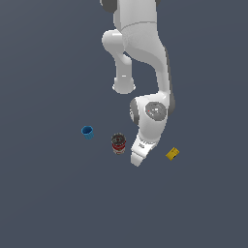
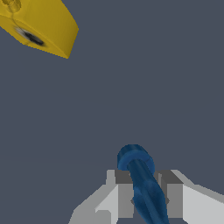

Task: Pick up a designated object from a clutter of objects.

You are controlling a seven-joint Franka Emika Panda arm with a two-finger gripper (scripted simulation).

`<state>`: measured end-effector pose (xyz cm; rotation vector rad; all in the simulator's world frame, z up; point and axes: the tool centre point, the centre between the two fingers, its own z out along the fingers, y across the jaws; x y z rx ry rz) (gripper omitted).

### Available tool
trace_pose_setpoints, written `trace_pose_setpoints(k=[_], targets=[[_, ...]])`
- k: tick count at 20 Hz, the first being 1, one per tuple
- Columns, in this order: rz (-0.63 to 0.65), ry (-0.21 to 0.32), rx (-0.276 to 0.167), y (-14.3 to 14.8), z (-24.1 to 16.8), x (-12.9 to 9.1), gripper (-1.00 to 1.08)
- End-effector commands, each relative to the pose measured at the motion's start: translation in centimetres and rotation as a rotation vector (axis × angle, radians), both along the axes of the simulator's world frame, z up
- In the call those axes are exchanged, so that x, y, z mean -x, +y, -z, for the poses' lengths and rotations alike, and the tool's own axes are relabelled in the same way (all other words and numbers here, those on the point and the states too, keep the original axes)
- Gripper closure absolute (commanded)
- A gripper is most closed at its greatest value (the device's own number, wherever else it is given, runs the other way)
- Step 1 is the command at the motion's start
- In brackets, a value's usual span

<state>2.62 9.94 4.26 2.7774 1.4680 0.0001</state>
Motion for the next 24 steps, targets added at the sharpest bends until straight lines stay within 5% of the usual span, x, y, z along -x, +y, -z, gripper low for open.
trace_pose_setpoints(k=[1, 12, 24], targets=[[0.000, 0.000, 0.000, 0.0, 0.0, 0.0, 1.08], [0.000, 0.000, 0.001, -0.6, -2.8, 0.7, 1.08], [-0.001, 0.000, 0.001, -2.4, -12.2, 3.1, 1.08]])
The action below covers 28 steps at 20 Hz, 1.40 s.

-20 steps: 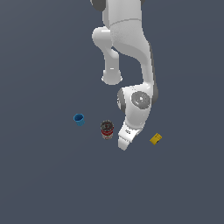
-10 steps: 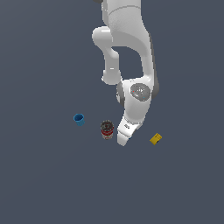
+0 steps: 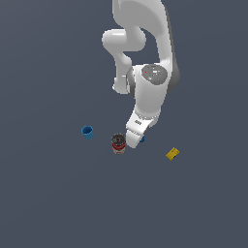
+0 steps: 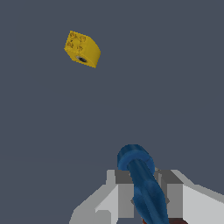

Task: Pick up a designated object from a clutter of objects.

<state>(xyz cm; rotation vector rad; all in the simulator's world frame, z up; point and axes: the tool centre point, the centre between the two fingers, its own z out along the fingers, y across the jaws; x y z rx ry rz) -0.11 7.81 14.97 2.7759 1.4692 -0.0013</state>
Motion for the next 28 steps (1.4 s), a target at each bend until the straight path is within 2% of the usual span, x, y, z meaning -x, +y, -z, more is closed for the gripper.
trace_pose_setpoints(k=[1, 17, 28], targets=[[0.000, 0.000, -0.001, -0.5, -2.4, 0.6, 1.08], [-0.001, 0.000, -0.003, -3.5, -18.4, 4.2, 1.08], [0.000, 0.000, -0.002, -4.6, -23.8, 5.2, 1.08]])
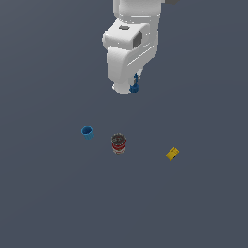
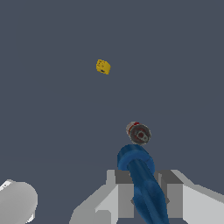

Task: Pick up a designated object from a clutter of objects.

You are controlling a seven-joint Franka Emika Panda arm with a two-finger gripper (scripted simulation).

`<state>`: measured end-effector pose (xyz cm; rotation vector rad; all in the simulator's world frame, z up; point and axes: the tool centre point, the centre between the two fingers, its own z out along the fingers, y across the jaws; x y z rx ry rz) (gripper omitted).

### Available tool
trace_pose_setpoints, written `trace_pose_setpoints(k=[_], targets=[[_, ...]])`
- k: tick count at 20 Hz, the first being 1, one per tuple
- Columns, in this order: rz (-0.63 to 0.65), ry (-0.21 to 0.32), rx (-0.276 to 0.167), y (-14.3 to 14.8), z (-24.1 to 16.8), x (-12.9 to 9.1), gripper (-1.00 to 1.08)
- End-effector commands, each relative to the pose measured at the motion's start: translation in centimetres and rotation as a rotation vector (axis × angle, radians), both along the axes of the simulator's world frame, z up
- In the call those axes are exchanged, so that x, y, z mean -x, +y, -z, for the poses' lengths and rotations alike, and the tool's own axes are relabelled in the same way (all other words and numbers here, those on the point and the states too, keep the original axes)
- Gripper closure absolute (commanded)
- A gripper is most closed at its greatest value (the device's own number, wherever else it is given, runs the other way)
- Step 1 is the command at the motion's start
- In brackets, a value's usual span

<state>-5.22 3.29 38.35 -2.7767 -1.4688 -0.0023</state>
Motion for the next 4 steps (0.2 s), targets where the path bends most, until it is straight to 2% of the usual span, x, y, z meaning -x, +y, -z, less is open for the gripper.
trace_pose_setpoints(k=[1, 4], targets=[[0.000, 0.001, 0.000, -0.14, -0.63, 0.12, 1.08], [0.000, 0.001, 0.001, -0.18, -0.87, 0.15, 1.08]])
